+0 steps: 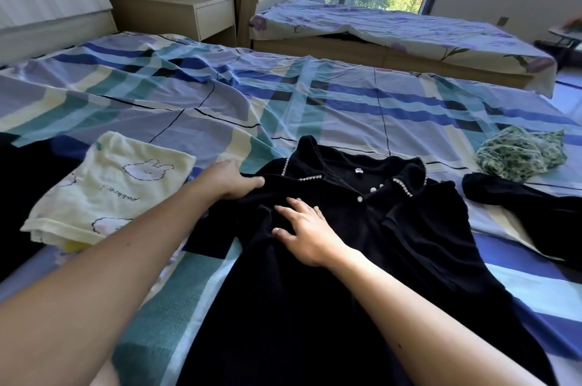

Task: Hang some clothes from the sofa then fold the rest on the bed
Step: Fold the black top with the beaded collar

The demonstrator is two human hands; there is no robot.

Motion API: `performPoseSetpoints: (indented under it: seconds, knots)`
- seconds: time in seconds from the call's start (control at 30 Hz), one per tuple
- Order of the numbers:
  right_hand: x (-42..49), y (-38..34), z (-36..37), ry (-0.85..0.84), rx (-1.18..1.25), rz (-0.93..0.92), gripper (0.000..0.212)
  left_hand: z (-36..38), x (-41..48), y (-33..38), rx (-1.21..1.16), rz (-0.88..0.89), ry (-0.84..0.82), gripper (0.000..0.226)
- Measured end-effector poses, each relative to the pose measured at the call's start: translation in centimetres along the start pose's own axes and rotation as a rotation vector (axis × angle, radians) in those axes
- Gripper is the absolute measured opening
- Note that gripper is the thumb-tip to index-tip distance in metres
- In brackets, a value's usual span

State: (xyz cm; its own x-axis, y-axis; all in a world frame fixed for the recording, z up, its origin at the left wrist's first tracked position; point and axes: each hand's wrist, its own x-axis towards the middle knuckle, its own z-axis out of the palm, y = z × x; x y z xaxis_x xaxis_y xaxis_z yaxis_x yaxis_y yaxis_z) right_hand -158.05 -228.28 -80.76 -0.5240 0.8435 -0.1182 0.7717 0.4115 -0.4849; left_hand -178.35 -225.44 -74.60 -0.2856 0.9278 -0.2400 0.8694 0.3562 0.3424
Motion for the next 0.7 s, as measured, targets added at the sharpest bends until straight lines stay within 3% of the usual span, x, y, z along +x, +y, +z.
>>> performPoseSetpoints:
  seconds: [0.07,0.13,0.27,0.37,0.43,0.57,0.63,0.7]
  knots:
    - [0.0,0.1,0.1,0.008,-0.01,-0.007,0.06,0.2,0.0,-0.3,0.143,0.019,0.07,0.039]
    - [0.0,0.2,0.2,0.014,-0.021,-0.012,0.06,-0.7,0.3,0.3,0.133,0.0,0.21,0.029]
    - [-0.1,0.1,0.3,0.03,-0.022,-0.019,0.06,-3.9,1.1,1.2,-0.173,0.051,0.537,0.031]
    - [-0.1,0.0,0.2,0.029,-0.027,-0.011,0.061,-4.7,1.4,1.0,-0.308,0.094,0.678,0.027]
    - [0.1,-0.3,0.0,0.098,-0.014,0.005,0.06,-4.7,1.6,0.7,-0.306,0.055,0.649,0.027]
    - [1.7,-1.7,-0.8,0.41,0.09,0.007,0.056,-5.0,2.2,0.2,-0.229,-0.032,0.543,0.031]
    - [3.4,-2.2,-0.7,0.374,0.031,0.017,0.068,-5.1,2.3,0.2,-0.179,-0.039,0.518,0.03]
    - [4.9,-2.3,-0.4,0.174,-0.041,0.068,0.08,-5.2,2.4,0.3,-0.112,-0.023,0.48,0.025]
